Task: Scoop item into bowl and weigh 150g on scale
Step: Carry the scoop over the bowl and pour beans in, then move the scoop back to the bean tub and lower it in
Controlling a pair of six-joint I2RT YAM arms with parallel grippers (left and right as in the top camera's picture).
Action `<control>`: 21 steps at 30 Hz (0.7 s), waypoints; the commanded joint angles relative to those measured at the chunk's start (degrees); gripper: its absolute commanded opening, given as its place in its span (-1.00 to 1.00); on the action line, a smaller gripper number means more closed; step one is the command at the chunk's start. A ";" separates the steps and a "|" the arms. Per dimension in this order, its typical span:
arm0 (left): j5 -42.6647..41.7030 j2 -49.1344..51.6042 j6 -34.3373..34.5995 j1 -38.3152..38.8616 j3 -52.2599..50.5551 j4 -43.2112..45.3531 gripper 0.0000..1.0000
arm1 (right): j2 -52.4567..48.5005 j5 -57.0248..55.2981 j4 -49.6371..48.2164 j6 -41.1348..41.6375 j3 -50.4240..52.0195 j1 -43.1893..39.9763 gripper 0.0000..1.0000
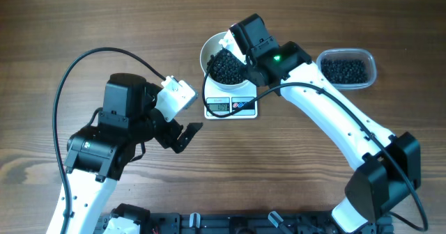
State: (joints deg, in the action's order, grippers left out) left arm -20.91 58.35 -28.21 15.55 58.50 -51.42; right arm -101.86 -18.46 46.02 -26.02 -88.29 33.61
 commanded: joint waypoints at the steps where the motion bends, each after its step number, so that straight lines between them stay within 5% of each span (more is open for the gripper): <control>1: -0.50 0.17 0.31 -0.42 1.31 0.11 1.00 | 4.26 4.76 1.44 5.68 -1.64 -0.09 -0.91; 5: -0.50 0.17 0.33 -0.39 1.31 0.09 1.00 | 11.58 6.36 12.35 22.47 -5.86 -5.90 -0.92; 10: -0.50 0.17 0.33 -0.39 1.31 0.09 1.00 | 21.94 16.20 28.28 31.21 -5.88 -22.43 -0.92; 13: -0.50 0.17 0.33 -0.39 1.31 0.09 1.00 | 27.41 33.07 34.97 32.22 -5.88 -35.98 -0.91; 16: -0.50 0.17 0.33 -0.39 1.31 0.09 1.00 | 29.99 38.14 39.28 32.20 -5.88 -44.33 -0.91; 21: -0.50 0.17 0.33 -0.42 1.31 0.09 1.00 | 30.51 44.04 38.88 35.43 -5.88 -46.45 -0.91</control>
State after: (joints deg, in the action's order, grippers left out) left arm -20.91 58.35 -28.21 15.57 58.52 -51.42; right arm -71.77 20.67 86.06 7.55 -93.23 -12.58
